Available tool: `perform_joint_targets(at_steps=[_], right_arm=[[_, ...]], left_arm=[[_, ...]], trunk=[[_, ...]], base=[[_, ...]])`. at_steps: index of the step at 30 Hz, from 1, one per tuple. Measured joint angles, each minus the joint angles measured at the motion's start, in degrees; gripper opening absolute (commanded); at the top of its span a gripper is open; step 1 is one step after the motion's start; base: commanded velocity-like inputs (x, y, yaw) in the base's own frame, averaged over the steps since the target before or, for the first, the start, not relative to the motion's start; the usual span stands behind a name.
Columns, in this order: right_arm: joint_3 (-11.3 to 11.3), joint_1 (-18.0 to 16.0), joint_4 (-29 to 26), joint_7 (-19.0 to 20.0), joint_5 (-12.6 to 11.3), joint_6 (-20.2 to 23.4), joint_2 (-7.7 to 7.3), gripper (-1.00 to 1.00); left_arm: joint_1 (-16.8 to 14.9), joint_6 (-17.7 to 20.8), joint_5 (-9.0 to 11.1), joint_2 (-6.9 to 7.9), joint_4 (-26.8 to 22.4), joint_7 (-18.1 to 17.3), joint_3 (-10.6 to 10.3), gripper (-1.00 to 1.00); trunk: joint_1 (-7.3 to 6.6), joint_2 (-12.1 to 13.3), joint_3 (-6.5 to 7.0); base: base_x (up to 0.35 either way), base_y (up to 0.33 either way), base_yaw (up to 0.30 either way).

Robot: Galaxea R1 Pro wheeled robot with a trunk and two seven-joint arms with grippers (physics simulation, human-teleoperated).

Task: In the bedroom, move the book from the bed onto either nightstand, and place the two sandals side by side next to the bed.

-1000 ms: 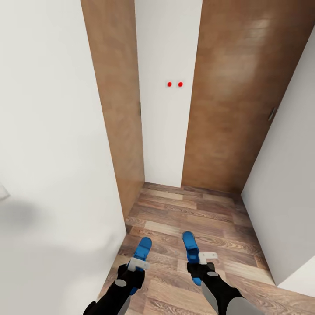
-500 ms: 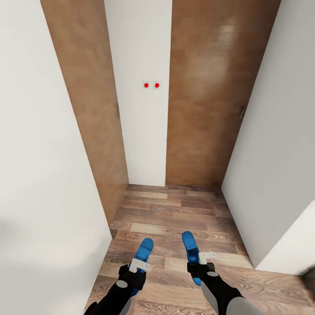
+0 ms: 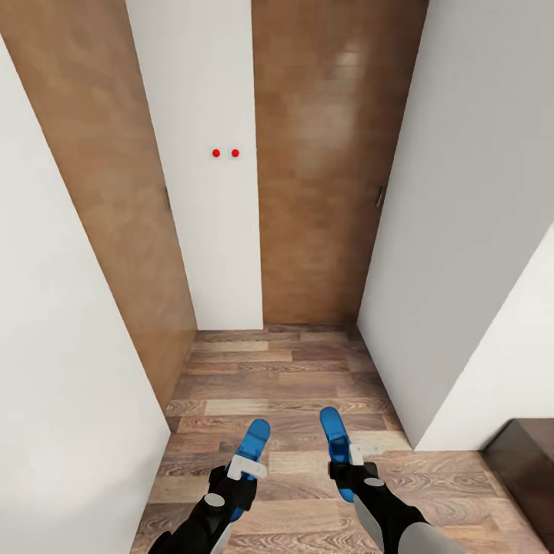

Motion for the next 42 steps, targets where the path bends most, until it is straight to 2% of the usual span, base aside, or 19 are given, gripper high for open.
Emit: perform_joint_targets(at_steps=[10, 15, 25, 42], right_arm=[[0.0, 0.0, 0.02, 0.0, 0.0, 0.0, 0.0, -1.0], [0.0, 0.0, 0.03, 0.0, 0.01, -0.02, 0.0, -1.0], [0.24, 0.0, -0.06, 0.01, 0.07, -0.03, 0.0, -1.0], [0.39, 0.0, 0.01, 0.02, 0.03, -0.02, 0.02, -1.0]], left_arm=[[0.0, -0.16, -0.03, 0.06, 0.01, 0.0, -0.01, -1.0], [0.0, -0.48, 0.01, 0.12, -0.02, 0.0, -0.11, -1.0], [0.09, -3.05, 0.06, 0.33, -0.05, 0.0, -1.74, -1.0], [0.09, -3.25, 0.06, 0.4, -0.02, 0.0, -2.0, -1.0]], trunk=[[-2.2, 4.02, 1.8], [-2.21, 4.04, 1.81], [-2.21, 4.04, 1.81], [-2.21, 4.04, 1.81]], base=[[0.0, 0.0, -0.287], [0.0, 0.0, -0.287], [0.0, 0.0, -0.287], [0.0, 0.0, -0.287]])
